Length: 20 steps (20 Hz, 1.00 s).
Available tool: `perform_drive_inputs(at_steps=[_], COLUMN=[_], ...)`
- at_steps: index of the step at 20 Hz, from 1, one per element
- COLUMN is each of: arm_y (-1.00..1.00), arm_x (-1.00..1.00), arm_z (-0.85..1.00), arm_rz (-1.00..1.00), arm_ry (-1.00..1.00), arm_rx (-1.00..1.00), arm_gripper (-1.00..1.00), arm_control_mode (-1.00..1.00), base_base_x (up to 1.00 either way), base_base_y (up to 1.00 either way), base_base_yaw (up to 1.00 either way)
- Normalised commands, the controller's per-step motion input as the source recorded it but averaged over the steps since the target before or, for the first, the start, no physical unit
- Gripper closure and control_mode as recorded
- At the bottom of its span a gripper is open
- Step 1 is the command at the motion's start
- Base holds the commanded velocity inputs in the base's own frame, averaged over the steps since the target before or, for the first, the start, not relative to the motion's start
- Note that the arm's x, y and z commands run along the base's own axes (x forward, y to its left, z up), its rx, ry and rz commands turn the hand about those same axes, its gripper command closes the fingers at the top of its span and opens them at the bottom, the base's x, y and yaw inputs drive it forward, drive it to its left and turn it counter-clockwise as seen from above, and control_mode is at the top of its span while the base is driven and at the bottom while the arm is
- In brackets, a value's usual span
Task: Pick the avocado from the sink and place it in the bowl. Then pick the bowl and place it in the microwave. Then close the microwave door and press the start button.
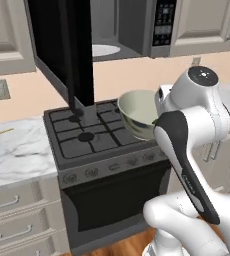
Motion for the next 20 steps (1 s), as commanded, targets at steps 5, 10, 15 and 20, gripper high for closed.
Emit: perform_drive_inputs(at_steps=[5,10,15,20], arm_y=[0.00,0.00,0.00,0.00], arm_x=[0.00,0.00,0.00,0.00], arm_z=[0.00,0.00,0.00,0.00], arm_rz=[0.00,0.00,0.00,0.00], arm_ry=[0.00,0.00,0.00,0.00], arm_rx=[0.00,0.00,0.00,0.00], arm_gripper=[1.00,1.00,1.00,1.00], arm_control_mode=[1.00,1.00,1.00,1.00], base_base_x=[0.59,0.67,0.13,0.00], base_base_y=[-0.39,-0.09,0.11,0.00], base_base_yaw=[0.27,0.15,0.17,0.04])
